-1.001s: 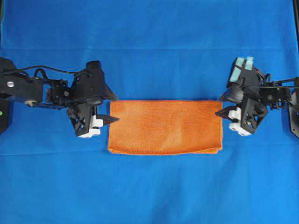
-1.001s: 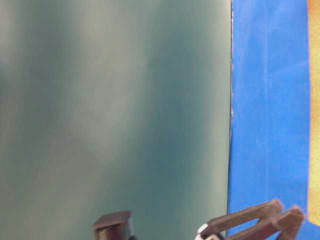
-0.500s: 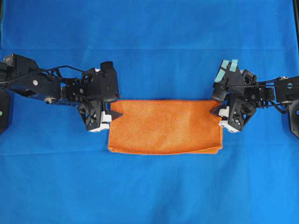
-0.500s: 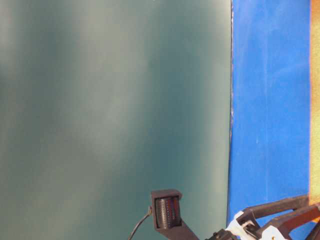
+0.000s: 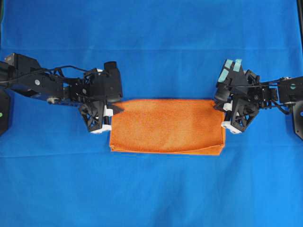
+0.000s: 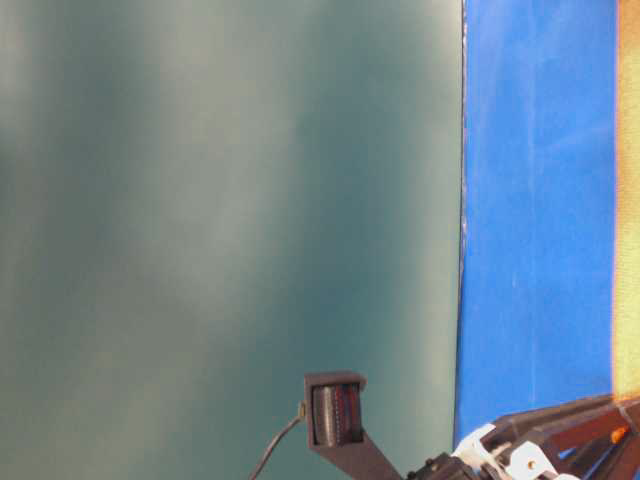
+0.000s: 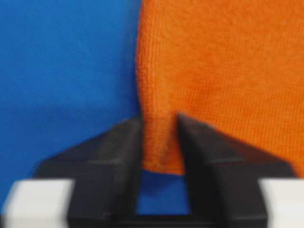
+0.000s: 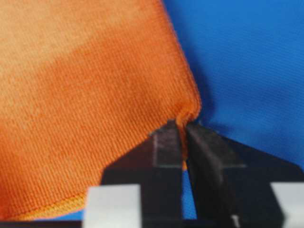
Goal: Fold the orange towel.
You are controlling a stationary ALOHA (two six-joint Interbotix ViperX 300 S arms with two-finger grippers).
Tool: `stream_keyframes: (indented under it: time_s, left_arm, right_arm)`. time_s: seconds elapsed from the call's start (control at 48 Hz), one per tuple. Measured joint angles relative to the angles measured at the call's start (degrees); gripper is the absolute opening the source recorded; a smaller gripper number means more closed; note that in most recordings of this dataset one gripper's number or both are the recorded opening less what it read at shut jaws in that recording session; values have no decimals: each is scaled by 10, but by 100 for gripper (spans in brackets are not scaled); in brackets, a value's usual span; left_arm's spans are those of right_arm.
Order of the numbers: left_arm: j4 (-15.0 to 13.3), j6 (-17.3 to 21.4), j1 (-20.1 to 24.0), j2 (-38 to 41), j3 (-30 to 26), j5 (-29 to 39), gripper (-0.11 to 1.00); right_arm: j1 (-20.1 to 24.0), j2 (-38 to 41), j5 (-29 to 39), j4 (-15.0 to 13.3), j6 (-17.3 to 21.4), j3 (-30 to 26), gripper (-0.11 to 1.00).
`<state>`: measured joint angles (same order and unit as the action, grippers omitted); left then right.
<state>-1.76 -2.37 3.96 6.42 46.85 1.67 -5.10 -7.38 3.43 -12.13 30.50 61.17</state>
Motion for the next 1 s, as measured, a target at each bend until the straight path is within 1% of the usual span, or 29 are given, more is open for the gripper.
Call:
stream_keyframes:
  time_s: [0.042,0.083,0.25,0.375,0.438,0.688,0.813,1.001]
  left_arm:
    - [0,0,-1,0,-2,9,4]
    - [-1,0,-1,0,-4,12,2]
    - [0,1,-1,0,-11,26,2]
    - [0,2,1,-11,-15,53,2]
    - [0,3,2,-27,-20,74,2]
    - [0,-1,1,-140,-45,167,2]
    - [0,-2,0,-178,-47,180,2]
    - [-1,-2,0,-203,-46,179,2]
  right_arm:
    - [0,1,1,-2,1,0,2]
    - [-1,0,0,-4,1,0,2]
    - [0,-11,4,-5,-1,-1,2]
    - [0,-45,31,-8,-4,-3,2]
    - [1,-77,57,-10,-5,-8,2]
    - [2,-198,161,-17,-5,-33,2]
    - [3,-241,192,-18,-5,-37,2]
    - [4,-264,197,-18,-5,-37,2]
